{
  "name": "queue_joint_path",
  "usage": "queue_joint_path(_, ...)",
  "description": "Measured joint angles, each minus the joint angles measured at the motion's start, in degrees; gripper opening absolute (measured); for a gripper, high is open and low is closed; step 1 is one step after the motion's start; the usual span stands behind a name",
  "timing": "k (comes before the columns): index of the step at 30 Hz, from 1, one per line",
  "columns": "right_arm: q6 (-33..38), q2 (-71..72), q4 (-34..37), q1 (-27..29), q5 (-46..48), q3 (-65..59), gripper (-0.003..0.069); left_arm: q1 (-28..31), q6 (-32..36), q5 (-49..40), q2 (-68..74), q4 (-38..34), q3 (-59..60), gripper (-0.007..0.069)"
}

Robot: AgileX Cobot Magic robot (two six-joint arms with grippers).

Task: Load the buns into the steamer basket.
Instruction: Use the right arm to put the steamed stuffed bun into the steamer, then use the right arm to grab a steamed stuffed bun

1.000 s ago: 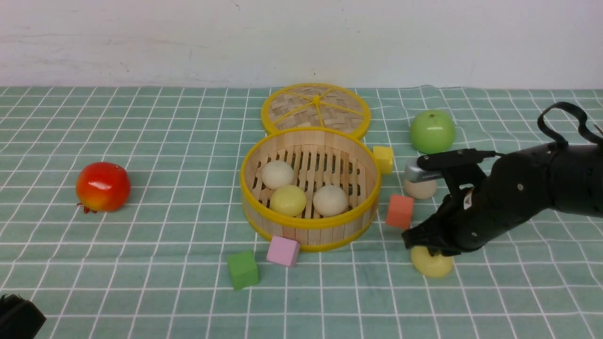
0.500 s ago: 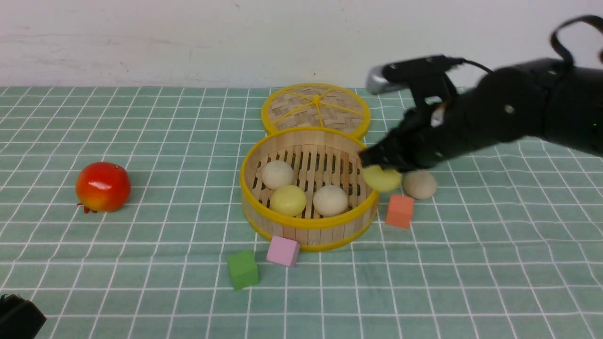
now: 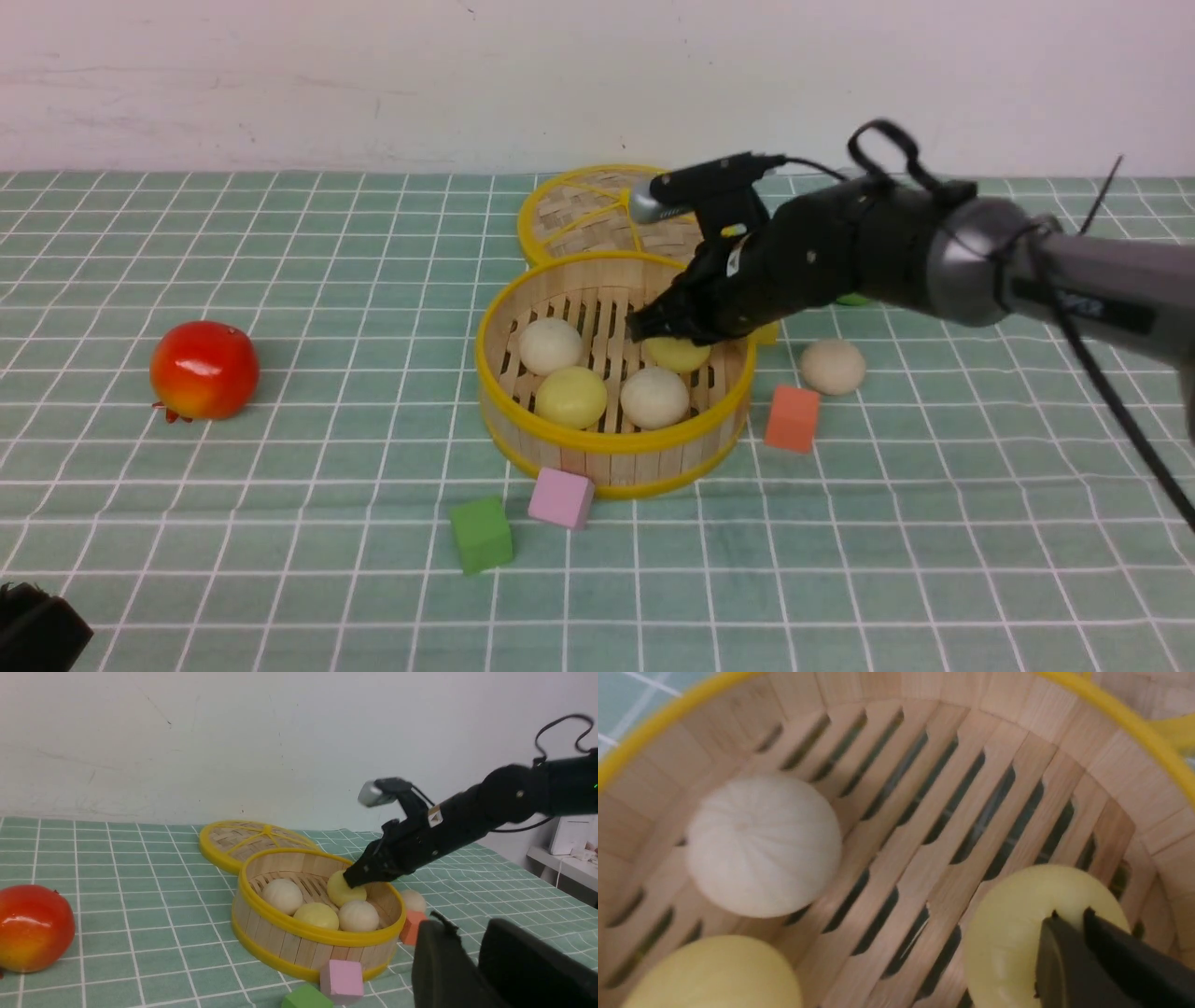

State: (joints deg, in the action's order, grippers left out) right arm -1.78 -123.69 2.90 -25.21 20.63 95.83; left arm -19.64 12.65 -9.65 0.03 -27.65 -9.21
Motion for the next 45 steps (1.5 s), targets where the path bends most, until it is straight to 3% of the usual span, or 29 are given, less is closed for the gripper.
queue_joint_path(3,0.0,-0.39,-0.24,0.0,-0.87,0.13,0.0067,0.0,0.0,0.0,0.0,0.0,0.0,0.0133)
queue_joint_path(7,0.0,-0.38,-0.37,0.0,-1.54,0.3,0.0176,0.0,0.0,0.0,0.0,0.0,0.0,0.0136)
queue_joint_path(8,-0.08,-0.25,-0.37,0.0,-1.15,0.3,0.0243,0.0,0.0,0.0,0.0,0.0,0.0,0.0139)
queue_joint_path(9,-0.17,-0.11,-0.37,0.0,-1.03,0.3,0.0251,0.0,0.0,0.0,0.0,0.0,0.0,0.0139)
queue_joint_path(12,-1.54,2.43,-0.16,0.0,2.69,0.3,0.0395,0.0,0.0,0.0,0.0,0.0,0.0,0.0144)
queue_joint_path(16,-1.97,8.63,-2.37,0.17,6.56,0.3,0.048,0.0,0.0,0.0,0.0,0.0,0.0,0.0144)
queue_joint_path(22,-4.54,13.81,-8.34,4.91,15.72,0.49,0.0476,0.0,0.0,0.0,0.0,0.0,0.0,0.0144)
queue_joint_path(27,-6.63,9.1,-6.8,11.53,19.72,-0.03,0.041,0.0,0.0,0.0,0.0,0.0,0.0,0.0144)
queue_joint_path(34,-1.88,3.81,1.9,13.68,16.03,-0.15,0.0327,0.0,0.0,0.0,0.0,0.0,0.0,0.0146)
queue_joint_path(45,-0.78,0.82,3.69,13.79,9.16,-0.15,0.0314,0.0,0.0,0.0,0.0,0.0,0.0,0.0147)
